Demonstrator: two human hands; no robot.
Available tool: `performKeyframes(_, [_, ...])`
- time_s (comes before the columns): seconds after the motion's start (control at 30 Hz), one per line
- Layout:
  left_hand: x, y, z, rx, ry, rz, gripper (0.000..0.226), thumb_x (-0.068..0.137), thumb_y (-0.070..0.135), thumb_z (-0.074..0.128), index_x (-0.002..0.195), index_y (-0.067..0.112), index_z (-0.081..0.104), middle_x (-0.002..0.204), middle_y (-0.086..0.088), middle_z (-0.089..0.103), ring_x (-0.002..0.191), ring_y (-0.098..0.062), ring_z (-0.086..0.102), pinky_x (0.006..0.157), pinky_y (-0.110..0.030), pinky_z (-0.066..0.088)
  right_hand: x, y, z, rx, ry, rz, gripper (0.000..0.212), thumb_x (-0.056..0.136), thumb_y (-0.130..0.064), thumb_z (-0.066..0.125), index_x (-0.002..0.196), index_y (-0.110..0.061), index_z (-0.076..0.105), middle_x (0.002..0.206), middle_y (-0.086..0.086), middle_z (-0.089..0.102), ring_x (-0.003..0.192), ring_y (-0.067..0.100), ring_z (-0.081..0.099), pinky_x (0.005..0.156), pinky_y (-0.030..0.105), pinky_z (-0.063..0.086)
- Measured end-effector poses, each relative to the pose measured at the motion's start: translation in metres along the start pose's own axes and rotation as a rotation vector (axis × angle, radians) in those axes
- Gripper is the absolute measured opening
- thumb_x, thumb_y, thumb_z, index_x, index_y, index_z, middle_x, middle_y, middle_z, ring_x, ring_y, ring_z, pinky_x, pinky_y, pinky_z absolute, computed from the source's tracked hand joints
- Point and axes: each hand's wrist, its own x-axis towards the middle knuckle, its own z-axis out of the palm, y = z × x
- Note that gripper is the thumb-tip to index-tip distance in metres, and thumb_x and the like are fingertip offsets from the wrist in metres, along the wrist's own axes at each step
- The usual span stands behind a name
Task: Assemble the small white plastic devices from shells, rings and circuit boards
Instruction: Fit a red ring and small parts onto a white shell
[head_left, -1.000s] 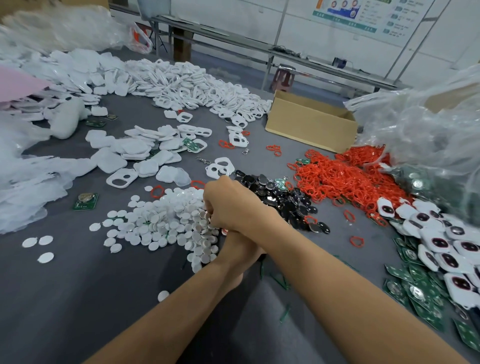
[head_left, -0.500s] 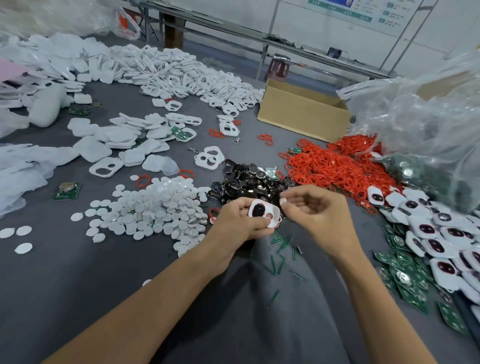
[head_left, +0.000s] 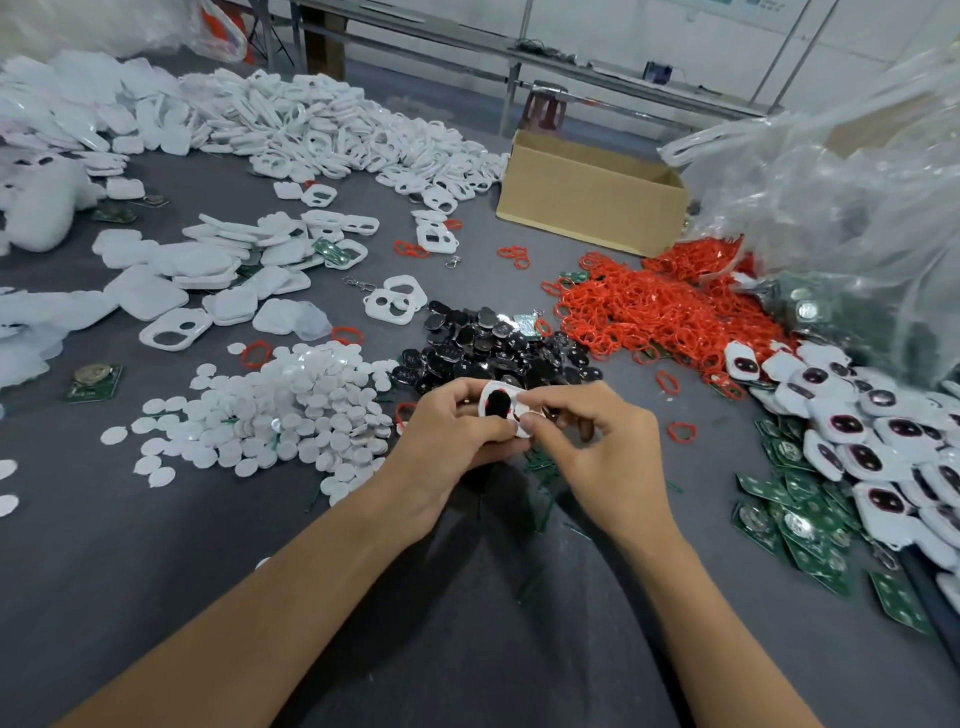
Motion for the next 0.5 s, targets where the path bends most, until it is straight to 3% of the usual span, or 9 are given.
performKeyframes(0.17, [0.0003,-0.0012,-0.0008,-0.021,0.007,0.005,0.024,0.083,-0.016,0.061,0.099,0.002,0.063,0.078,-0.009,0.071,0.074,-0.013,0.07,0.071,-0.024,0.06,0.0007,-0.003,0.006,-0.024,0.025,-0.023,0.019,0.074,-0.001,0.078,0.089,-0.013,0.077,0.097,-0.003,0.065,0.076,0.0,0.054,0.069,0.009,0.037])
performKeyframes(0.5, [0.0029,-0.0052,-0.0011,0.005,0.033,0.026,0.021,0.083,-0.012,0.063,0.094,0.006,0.064,0.074,-0.005,0.072,0.072,-0.013,0.071,0.067,-0.024,0.058,0.0019,-0.005,0.0092,0.042,0.009,0.164,0.017,0.07,0.0,0.078,0.081,-0.014,0.075,0.098,-0.008,0.064,0.059,0.01,0.047,0.06,0.012,0.039])
